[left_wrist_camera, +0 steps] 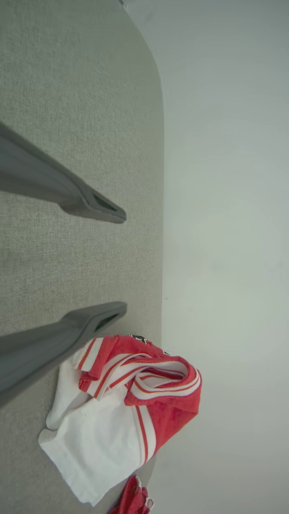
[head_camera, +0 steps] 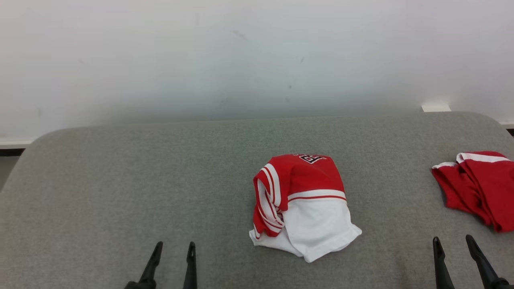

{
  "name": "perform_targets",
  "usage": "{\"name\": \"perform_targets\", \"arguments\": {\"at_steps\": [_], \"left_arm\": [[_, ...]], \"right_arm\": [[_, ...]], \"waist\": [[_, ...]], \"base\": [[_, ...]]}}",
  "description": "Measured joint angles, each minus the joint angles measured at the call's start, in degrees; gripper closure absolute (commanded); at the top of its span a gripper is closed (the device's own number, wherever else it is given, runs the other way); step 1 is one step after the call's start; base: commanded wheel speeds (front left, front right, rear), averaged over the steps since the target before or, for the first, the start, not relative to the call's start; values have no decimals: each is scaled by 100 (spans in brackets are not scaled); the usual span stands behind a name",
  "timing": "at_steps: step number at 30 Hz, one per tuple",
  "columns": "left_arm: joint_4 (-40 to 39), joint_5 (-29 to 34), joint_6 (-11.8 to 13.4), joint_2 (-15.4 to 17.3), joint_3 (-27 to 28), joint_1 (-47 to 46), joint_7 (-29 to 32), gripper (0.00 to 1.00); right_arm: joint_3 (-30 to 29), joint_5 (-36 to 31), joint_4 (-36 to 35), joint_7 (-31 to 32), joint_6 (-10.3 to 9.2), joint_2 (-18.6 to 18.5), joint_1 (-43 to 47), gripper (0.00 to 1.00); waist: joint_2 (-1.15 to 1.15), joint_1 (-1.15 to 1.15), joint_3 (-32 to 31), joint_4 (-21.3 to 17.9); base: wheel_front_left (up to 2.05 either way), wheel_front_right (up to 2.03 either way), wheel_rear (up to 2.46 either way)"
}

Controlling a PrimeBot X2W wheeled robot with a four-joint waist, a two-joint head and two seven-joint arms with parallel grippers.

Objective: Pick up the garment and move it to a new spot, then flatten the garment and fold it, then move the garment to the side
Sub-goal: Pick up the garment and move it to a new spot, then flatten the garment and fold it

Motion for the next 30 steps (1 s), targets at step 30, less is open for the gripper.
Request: {"name": "perform_targets", "arguments": {"at_steps": [30], "left_arm": [[-59,219,-297,-11,181,424,0,0]], "right_arm": [[172,40,208,-1,-1,167,181,0]], "waist": [[0,1,-205,138]], "base": [[0,0,0]]}}
